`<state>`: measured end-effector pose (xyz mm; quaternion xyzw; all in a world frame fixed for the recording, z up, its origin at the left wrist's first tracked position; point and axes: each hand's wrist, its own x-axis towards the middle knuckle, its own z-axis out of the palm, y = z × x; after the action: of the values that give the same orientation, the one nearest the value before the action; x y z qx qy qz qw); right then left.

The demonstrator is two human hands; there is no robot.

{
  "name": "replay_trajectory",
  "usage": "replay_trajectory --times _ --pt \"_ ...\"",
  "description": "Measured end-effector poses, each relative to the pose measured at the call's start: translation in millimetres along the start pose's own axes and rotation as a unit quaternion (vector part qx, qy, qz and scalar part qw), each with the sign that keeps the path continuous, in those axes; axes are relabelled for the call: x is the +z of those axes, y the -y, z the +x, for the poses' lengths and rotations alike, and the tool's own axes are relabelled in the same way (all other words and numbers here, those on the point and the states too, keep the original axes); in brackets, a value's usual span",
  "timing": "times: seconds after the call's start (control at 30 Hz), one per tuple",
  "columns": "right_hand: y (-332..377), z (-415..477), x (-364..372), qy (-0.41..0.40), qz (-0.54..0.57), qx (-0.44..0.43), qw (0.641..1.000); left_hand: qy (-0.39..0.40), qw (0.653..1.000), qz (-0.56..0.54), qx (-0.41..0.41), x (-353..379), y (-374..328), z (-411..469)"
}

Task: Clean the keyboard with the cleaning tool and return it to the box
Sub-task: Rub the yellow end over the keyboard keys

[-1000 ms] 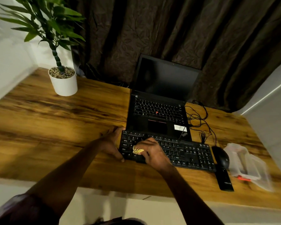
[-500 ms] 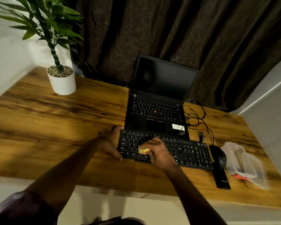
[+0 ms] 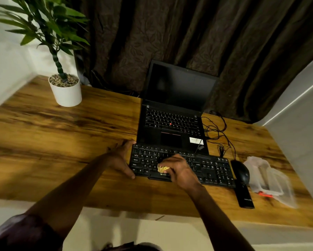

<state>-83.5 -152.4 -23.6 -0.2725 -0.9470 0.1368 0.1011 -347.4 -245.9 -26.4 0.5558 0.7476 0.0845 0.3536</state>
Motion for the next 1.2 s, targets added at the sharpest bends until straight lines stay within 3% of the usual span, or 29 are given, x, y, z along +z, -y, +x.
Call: replay_trajectory --times 0.17,0.3,0.57,0.73,0.83,0.97,1.1,1.2 --pt "0 2 -4 -0.024 0.023 0.023 0.999 0.001 1.0 -0.016 0.0 0 3 1" --pt "17 5 -1 0.005 0.038 0.003 0.999 -0.003 1.0 -0.009 -0.001 3 6 5" --pt "-18 -18 -14 0.028 0.037 0.131 0.99 -0.003 1.0 -0.003 -0.004 5 10 7" --pt "7 -7 -8 0.009 0.055 0.064 0.996 -0.001 1.0 -0.025 0.006 5 9 5" --pt "3 -11 -12 0.02 0.044 0.071 0.996 0.0 1.0 -0.019 0.002 6 13 8" --pt "-32 -35 -21 0.04 0.041 0.168 0.984 -0.003 1.0 -0.008 0.007 5 11 8" --pt "-39 -45 -25 -0.031 0.037 0.129 0.99 0.001 1.0 -0.011 0.002 6 12 9" --pt "-26 -39 -23 -0.029 0.053 0.115 0.991 -0.002 1.0 -0.01 0.006 7 14 8"
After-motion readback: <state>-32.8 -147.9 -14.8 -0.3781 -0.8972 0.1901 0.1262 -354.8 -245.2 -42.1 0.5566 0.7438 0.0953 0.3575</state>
